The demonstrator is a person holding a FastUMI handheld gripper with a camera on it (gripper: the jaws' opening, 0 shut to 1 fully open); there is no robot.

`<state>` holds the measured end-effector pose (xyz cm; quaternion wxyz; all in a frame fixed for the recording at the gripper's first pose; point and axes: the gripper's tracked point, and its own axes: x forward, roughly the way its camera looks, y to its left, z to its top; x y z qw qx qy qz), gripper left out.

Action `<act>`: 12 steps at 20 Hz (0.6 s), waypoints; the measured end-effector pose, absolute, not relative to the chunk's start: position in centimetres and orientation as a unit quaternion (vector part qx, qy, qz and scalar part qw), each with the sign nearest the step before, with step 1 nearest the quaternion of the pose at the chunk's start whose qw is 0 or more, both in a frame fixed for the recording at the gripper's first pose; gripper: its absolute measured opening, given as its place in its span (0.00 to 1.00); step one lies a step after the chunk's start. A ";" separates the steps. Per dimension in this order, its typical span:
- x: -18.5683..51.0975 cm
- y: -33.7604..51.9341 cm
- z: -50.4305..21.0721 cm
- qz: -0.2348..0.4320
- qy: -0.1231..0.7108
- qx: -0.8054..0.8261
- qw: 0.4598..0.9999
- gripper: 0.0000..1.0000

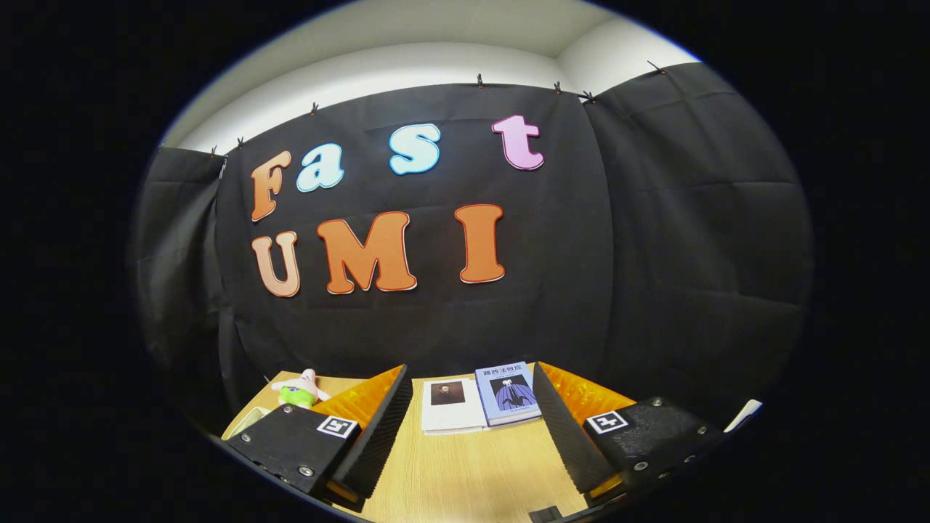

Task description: Open the storage box then place both shoes into the box .Put the left shoe in first, then the right shoe, with the right side of both shoes facing outward in a uniform manner.

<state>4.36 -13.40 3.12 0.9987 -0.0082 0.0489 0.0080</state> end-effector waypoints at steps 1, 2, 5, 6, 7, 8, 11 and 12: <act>4.4 -13.3 3.2 0.009 0.048 -0.010 0.999 0.99; 4.4 -13.3 3.3 0.009 0.047 -0.010 0.999 0.99; 4.3 -13.1 3.5 0.009 0.043 -0.010 0.999 0.99; 4.3 -13.2 3.6 0.007 0.041 -0.010 0.999 0.99; 4.2 -13.3 3.6 0.005 0.040 -0.011 0.999 0.99; 4.3 -13.5 3.7 0.003 0.039 -0.010 0.999 0.99; 3.9 -13.9 3.6 -0.003 0.039 -0.006 0.999 0.99; 3.8 -14.2 3.6 -0.006 0.039 -0.004 0.999 0.99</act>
